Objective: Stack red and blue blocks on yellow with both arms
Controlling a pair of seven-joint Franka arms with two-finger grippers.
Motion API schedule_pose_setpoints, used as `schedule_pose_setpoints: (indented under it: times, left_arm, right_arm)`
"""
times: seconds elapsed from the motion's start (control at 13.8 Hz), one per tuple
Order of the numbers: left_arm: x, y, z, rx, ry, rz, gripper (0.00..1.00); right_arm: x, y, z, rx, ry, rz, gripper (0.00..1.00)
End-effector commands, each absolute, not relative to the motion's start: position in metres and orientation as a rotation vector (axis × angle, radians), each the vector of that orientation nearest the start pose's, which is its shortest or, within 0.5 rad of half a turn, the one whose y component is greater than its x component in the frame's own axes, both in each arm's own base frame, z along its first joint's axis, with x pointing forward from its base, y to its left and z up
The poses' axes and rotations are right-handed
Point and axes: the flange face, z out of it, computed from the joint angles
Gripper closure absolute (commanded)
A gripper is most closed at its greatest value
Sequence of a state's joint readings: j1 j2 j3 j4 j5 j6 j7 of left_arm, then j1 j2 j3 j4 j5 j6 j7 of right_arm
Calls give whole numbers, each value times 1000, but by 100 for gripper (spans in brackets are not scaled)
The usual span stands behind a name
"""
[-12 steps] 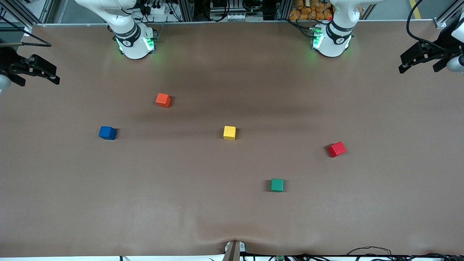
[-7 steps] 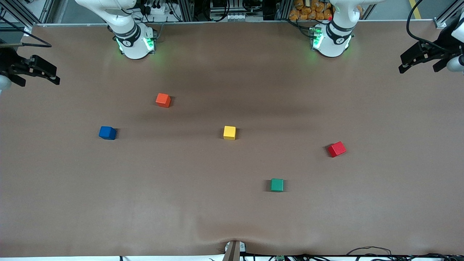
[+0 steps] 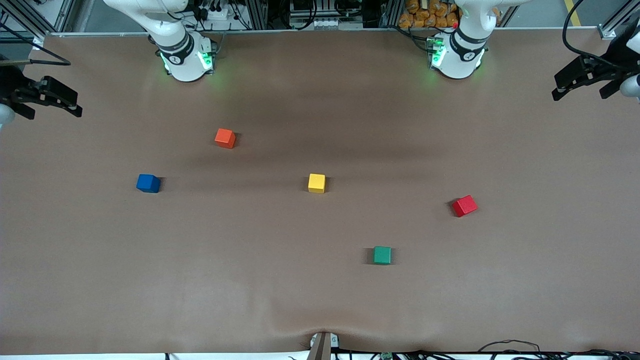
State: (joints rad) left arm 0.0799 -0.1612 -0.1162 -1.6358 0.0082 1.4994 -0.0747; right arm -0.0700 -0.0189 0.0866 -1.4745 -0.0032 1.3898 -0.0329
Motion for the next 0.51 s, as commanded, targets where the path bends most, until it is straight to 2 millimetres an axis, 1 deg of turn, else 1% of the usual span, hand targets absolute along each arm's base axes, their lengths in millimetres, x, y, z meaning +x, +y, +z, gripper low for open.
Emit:
schedule_pose_setpoints:
  times: [0.0,0.43]
  left_arm:
    - [499,-24,670,-3117,-41,9,0]
    - [499,-28,665,-3114,-35,35,0]
  right_arm:
    - [530,6,664,-3150,-67,111,0]
    - [530,6,665,-3150,-70,109,0]
